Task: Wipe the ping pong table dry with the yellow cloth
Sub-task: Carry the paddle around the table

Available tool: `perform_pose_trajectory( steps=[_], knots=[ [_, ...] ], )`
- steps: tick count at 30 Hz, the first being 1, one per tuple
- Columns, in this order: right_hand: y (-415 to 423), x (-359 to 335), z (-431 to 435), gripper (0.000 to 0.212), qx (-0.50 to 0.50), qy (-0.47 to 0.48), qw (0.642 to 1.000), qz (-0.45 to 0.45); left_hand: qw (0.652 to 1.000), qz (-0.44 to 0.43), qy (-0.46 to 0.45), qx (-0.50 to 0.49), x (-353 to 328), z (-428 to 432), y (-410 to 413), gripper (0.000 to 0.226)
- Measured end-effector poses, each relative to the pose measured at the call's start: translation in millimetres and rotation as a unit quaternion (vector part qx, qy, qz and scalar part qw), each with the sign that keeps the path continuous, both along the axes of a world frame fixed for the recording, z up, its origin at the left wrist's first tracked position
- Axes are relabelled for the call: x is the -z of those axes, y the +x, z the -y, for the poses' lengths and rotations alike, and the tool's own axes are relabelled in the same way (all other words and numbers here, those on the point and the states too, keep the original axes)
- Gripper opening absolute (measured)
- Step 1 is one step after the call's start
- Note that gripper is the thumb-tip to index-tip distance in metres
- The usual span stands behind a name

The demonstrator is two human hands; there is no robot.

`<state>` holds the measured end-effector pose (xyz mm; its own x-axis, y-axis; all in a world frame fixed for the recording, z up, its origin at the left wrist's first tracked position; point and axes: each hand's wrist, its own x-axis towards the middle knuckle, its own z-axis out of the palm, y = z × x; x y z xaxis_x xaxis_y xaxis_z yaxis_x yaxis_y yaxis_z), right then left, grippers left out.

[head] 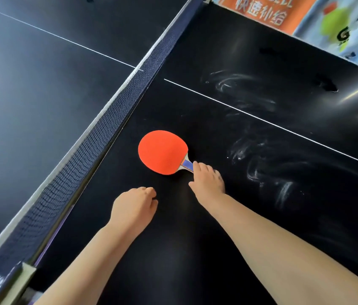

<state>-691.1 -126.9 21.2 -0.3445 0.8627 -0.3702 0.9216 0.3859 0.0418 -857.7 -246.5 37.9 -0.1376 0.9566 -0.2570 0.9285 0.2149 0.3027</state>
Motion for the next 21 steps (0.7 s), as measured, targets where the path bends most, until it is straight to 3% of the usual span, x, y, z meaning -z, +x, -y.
perform_pose_trajectory(
  steps=[5, 10, 14, 21],
  knots=[
    [-11, 9, 4, 0.032, 0.047, -0.01, 0.999, 0.007, 1.0, -0.001, -0.01, 0.011, 9, -8, -10, 0.024],
    [-2, -1, 29, 0.028, 0.134, -0.139, 0.981, -0.023, 1.0, 0.006, -0.023, 0.011, 10, -15, -2, 0.022],
    [28, -18, 55, 0.017, 0.213, -0.146, 0.963, -0.074, 1.0, 0.002, -0.026, 0.017, 5, -21, 19, 0.023],
    [121, -52, 124, 0.035, 0.316, -0.097, 0.936, -0.118, 0.998, 0.032, 0.001, 0.057, -20, -19, 100, 0.019]
  ],
)
